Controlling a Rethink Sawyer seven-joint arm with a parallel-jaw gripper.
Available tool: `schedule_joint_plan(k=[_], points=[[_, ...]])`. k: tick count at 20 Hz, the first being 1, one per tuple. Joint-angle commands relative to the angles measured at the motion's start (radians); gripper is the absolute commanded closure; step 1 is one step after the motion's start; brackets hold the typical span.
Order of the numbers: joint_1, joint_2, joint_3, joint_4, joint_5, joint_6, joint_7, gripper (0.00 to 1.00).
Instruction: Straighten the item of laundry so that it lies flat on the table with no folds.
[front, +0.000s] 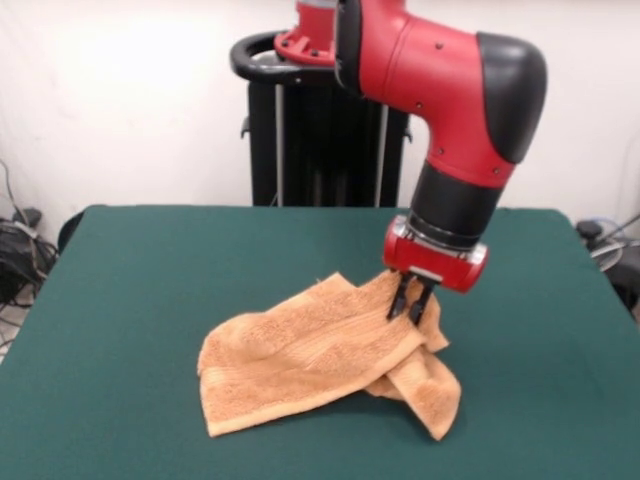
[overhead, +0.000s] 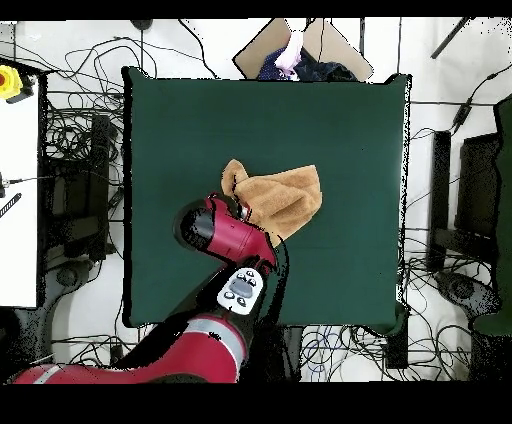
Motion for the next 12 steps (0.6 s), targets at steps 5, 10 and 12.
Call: schedule_joint_plan(k=[5,10,12], points=[[0.08,-0.127,-0.036,-0.022,-0.049,0.394,0.193,1.0],[0.09,-0.167,-0.06,-0.043,-0.065,0.495,0.205,1.0],[0.092,-0.173,-0.062,-0.048,-0.067,0.508,0.208,1.0]])
